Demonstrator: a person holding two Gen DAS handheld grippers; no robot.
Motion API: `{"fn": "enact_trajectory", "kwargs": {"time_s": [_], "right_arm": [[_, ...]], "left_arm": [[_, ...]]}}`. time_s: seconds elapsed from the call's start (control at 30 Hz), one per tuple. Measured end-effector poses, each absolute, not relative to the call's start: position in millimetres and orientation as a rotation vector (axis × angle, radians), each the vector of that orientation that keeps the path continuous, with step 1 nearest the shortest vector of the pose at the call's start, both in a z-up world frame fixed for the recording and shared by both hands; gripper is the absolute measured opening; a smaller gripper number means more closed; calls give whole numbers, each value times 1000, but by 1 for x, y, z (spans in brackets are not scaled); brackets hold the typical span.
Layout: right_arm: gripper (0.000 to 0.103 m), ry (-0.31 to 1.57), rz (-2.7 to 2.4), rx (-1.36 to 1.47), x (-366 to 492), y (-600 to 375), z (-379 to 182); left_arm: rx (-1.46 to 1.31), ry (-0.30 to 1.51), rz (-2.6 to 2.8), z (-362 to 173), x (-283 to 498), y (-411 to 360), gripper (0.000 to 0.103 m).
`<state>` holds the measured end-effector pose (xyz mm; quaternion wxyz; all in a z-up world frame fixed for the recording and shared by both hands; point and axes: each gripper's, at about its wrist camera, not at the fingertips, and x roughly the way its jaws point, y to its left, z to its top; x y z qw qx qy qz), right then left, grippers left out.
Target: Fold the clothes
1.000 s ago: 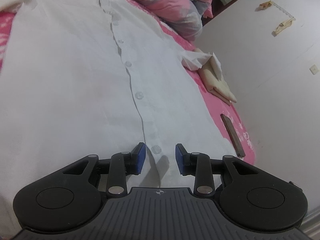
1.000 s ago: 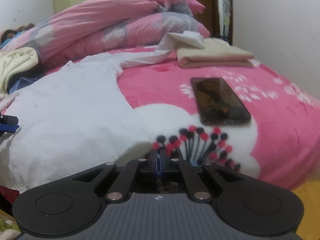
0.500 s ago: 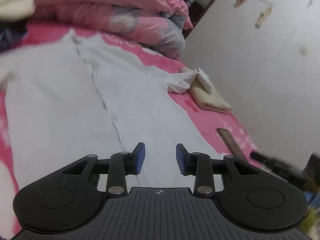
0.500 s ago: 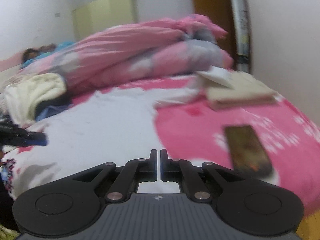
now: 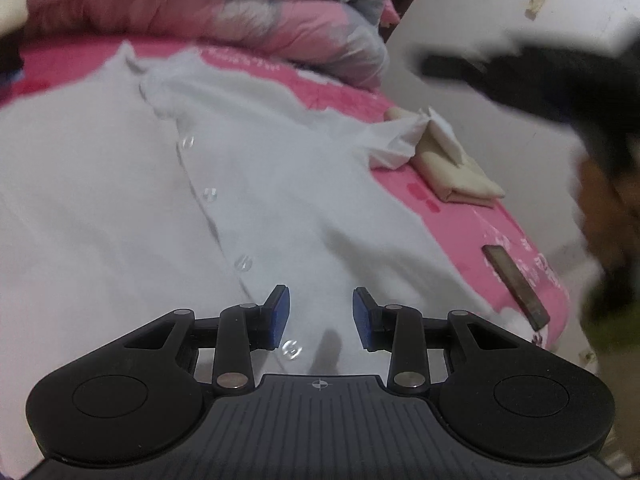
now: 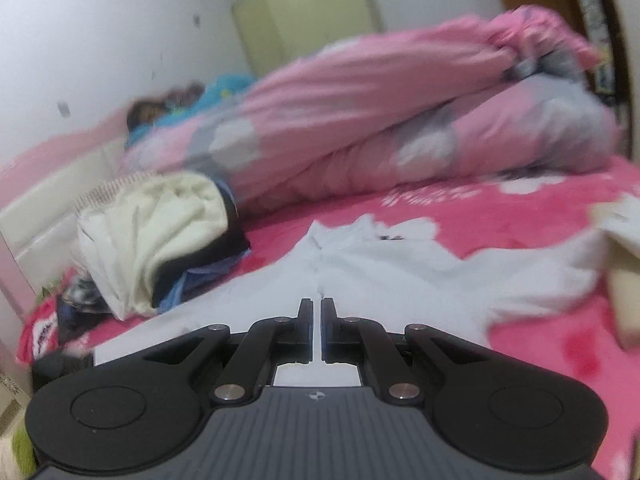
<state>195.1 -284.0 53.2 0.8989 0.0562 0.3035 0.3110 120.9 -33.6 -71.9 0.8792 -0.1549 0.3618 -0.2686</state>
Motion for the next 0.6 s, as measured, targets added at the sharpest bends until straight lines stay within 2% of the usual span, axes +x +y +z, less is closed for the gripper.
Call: {"fn": "enact_trajectory", "kwargs": {"time_s": [0.27, 0.6], "right_arm": [[3, 760, 633, -126, 339, -172, -12], [3, 832, 396, -69, 454, -175, -87]], "left_arm": [[-398, 766, -594, -98, 127, -25, 34], [-447, 758, -627, -115, 126, -18, 34]]}}
